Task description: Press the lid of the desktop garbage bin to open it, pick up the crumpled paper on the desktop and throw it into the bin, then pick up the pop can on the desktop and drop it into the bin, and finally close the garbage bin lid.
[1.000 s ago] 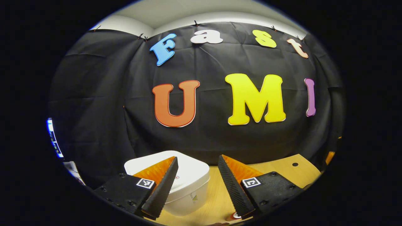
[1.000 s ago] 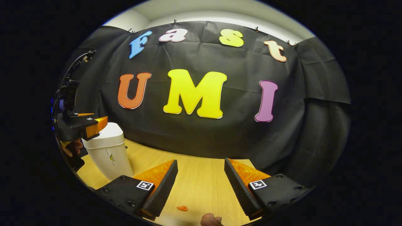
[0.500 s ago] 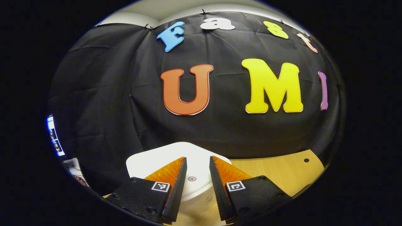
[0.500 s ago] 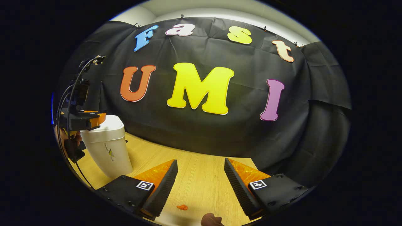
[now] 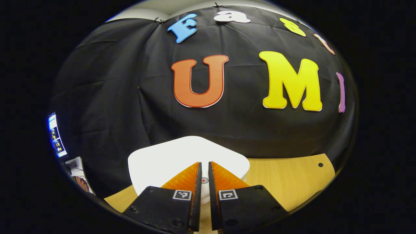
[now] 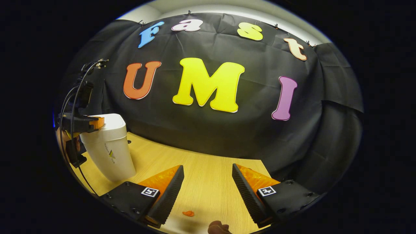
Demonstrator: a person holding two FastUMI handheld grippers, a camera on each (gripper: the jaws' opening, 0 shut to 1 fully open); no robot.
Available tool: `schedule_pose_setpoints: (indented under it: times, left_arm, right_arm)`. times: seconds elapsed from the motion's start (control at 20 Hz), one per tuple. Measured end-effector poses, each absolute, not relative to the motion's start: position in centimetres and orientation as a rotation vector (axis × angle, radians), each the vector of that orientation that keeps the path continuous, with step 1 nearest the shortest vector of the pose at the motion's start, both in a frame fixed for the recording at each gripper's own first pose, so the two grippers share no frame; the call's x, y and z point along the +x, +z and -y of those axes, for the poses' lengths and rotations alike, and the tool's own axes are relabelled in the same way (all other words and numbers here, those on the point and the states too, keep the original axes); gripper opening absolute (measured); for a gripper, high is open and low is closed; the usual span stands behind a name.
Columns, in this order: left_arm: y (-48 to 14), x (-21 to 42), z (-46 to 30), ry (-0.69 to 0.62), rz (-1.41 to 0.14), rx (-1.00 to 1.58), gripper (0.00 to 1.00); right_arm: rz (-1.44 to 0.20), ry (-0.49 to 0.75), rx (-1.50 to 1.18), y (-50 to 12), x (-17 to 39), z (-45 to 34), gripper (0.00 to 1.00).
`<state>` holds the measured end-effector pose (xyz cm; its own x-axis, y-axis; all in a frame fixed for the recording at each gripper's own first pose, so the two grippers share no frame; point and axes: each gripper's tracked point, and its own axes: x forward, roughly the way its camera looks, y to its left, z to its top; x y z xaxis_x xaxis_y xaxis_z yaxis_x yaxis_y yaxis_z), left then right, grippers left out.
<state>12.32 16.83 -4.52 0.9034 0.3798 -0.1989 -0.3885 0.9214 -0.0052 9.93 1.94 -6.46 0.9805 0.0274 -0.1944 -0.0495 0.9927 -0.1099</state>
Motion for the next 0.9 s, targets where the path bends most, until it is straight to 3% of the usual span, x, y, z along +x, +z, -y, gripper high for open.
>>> schedule_pose_setpoints:
  times: [0.45,0.9]
  left_arm:
    - [-5.1,12.2,-16.7,0.420,-0.225,-0.084,0.03]
    - [-4.2,12.5,-16.2,0.402,-0.234,-0.197,0.03]
  right_arm:
    - [-0.212,0.032,-0.103,-7.1,10.3,-1.5,0.94]
    - [-0.184,0.031,-0.074,-5.8,9.0,-0.3,0.94]
